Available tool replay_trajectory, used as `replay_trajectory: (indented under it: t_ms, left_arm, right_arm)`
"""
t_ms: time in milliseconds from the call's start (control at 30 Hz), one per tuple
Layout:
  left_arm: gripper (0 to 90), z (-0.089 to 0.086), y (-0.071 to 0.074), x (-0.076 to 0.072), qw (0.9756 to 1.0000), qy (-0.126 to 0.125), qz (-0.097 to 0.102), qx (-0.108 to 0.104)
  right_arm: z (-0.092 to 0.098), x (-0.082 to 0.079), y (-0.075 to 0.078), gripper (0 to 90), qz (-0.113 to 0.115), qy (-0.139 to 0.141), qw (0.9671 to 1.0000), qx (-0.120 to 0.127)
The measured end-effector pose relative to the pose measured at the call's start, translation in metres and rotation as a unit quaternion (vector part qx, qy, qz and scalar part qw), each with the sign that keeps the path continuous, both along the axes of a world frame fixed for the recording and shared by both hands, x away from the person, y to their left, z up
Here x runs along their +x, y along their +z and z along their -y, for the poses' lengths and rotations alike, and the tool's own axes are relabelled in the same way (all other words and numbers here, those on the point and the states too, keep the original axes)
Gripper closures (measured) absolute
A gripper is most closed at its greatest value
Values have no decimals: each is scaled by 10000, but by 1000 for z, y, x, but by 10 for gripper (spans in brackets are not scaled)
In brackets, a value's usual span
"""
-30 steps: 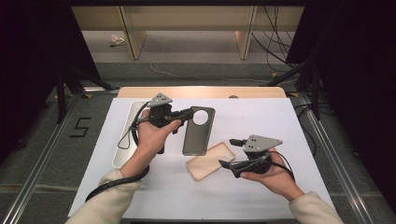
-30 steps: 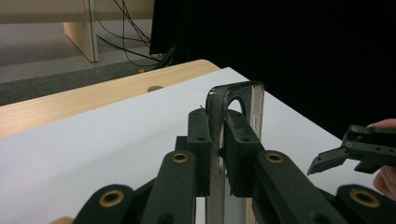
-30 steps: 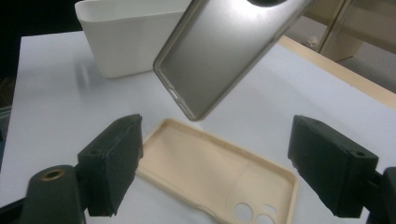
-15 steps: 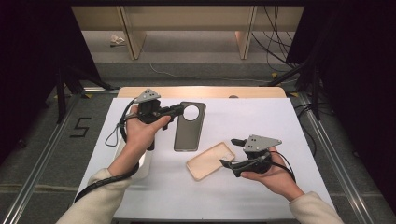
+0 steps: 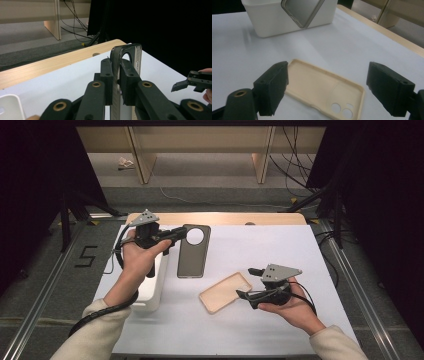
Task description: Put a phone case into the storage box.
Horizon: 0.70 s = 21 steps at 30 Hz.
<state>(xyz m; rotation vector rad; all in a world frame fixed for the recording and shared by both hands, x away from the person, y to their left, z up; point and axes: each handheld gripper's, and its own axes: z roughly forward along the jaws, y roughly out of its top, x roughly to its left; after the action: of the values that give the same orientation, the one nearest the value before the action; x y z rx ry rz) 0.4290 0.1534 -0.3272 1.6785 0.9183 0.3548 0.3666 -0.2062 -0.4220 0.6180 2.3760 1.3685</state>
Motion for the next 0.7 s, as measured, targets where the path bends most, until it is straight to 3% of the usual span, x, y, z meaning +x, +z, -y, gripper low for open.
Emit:
replay_trajectory:
  t_ms: [700]
  left_arm:
    - [814,-28,8,6,9997,205,102,53]
  right_arm:
    - [1,1,-1,191,-1,-60,10000,10]
